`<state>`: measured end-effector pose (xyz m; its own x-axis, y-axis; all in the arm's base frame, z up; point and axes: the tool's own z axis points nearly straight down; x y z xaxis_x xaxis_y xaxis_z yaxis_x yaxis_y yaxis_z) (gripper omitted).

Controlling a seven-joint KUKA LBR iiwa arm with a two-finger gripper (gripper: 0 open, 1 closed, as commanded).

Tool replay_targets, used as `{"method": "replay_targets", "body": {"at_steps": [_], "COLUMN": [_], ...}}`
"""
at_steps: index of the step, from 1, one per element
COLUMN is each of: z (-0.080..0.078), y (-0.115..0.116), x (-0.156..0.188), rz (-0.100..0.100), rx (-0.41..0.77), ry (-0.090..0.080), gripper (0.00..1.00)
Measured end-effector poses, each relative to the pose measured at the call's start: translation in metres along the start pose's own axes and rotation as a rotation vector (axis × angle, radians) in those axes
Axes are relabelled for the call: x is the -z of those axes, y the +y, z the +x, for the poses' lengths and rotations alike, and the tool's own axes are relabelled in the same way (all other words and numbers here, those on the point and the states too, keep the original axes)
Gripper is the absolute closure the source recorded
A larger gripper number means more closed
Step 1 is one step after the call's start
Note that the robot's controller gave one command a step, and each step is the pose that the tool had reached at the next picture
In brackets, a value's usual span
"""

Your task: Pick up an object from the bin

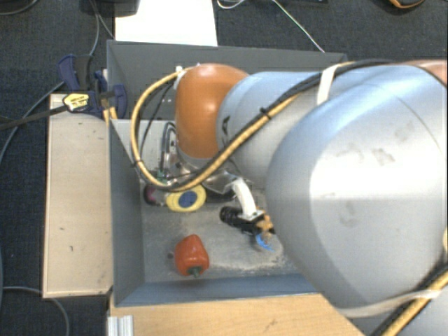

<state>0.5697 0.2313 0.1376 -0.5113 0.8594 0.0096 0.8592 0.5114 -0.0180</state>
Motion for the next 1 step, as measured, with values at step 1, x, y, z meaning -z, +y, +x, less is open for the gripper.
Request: {"method": "replay_targets", "body": {"at_steps": [1], "z": [0.0], "y": [-0.0005], "x": [0.0077], "rz": [0.001], "rx": [0.002], "ry": [0.0], "gripper": [1.0]}}
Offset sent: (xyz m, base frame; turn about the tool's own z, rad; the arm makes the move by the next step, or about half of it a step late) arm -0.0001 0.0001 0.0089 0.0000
